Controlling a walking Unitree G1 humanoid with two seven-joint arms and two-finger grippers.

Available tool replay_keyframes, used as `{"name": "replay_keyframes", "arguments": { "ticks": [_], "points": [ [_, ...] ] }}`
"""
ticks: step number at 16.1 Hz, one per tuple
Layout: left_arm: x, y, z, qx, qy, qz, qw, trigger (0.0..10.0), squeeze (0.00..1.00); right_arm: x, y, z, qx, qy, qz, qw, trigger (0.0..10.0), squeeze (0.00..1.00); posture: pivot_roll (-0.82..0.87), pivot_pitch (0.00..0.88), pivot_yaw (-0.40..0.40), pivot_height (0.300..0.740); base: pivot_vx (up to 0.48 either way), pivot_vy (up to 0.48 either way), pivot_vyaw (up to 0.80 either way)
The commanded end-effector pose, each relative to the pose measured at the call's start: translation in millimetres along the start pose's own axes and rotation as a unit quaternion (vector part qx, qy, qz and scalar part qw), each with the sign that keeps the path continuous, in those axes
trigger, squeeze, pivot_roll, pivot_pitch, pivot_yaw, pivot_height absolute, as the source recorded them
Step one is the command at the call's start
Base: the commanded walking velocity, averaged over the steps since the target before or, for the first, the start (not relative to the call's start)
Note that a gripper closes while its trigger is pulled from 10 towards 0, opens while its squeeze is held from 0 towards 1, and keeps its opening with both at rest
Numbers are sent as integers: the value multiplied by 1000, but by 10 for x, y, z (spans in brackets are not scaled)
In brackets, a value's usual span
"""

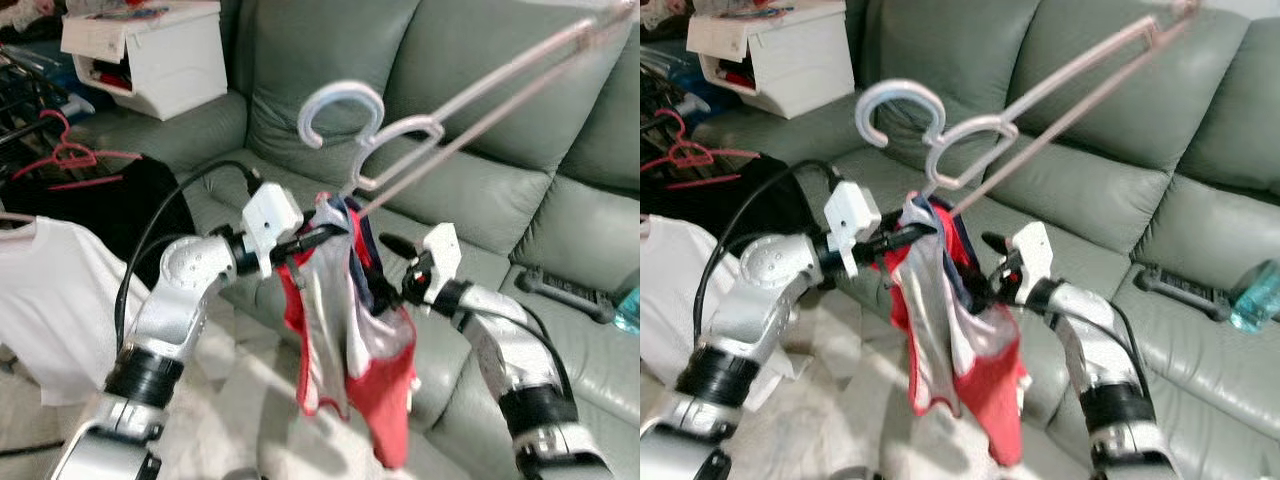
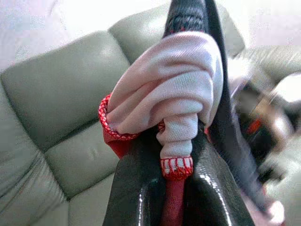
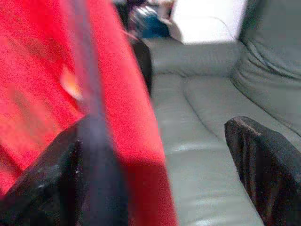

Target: Hang hanger

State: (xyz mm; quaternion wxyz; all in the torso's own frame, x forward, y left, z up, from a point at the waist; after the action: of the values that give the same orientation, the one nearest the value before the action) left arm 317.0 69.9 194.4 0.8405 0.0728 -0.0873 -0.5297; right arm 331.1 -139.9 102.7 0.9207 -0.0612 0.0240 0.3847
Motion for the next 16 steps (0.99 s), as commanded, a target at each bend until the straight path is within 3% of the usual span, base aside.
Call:
{"name": "replay_keyframes", "arguments": {
  "ticks": [1,4,6,7,8,9,11,13,15,16],
  "points": [
    [86,-54,332,17,-47,-17,999,0,0,28,-48,-51,5,22,-17,1000,10000,0,-41,0,44,740,0,0,0],
    [171,-127,605,24,-83,-25,996,0,0,0,-130,-293,56,86,-65,993,10000,0,-36,0,37,740,0,0,0],
    [152,-69,738,14,-99,-11,995,0,0,-86,-173,-457,64,130,-86,986,10000,0,-36,0,33,740,0,0,0],
    [137,-38,798,11,-105,-2,994,0,0,-160,-231,-534,74,148,-111,980,9490,0,-35,0,31,740,0,0,0],
    [93,25,776,21,-93,11,995,0,0,-292,-363,-592,78,164,-160,970,2000,0,-35,0,30,740,0,0,0],
    [67,59,741,24,-85,18,996,0,0,-351,-416,-602,83,166,-177,966,314,0,-35,0,30,740,0,0,0],
    [-93,212,481,38,-32,54,997,0,0,-587,-644,-515,52,153,-233,959,0,0,-50,0,32,740,0,0,0],
    [-349,342,47,59,48,85,994,0,0,-835,-989,-205,26,89,-329,940,0,0,-61,0,37,740,0,0,0],
    [-606,346,-355,39,111,97,988,0,0,-1099,-1315,104,-6,53,-422,905,0,0,-70,0,43,740,0,0,0],
    [-763,326,-573,23,143,105,984,0,0,-1242,-1493,308,-18,27,-481,876,0,0,-74,0,46,740,0,0,0]
  ]
}}
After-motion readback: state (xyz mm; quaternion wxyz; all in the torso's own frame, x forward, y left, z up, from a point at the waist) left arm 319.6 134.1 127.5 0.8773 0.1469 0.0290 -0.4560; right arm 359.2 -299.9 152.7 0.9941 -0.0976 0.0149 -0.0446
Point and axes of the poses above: a point about 5 cm out from each wrist's last joint towards the gripper, its own x axis pointing out of the wrist towards the gripper, its own z axis along the axis of the wrist's last joint, y = z × x, the point moved 2 cm from there along x, pointing out of the wrist towards the gripper, and after that the axes turned 7 degrees about -x, right-handed, at the moved point
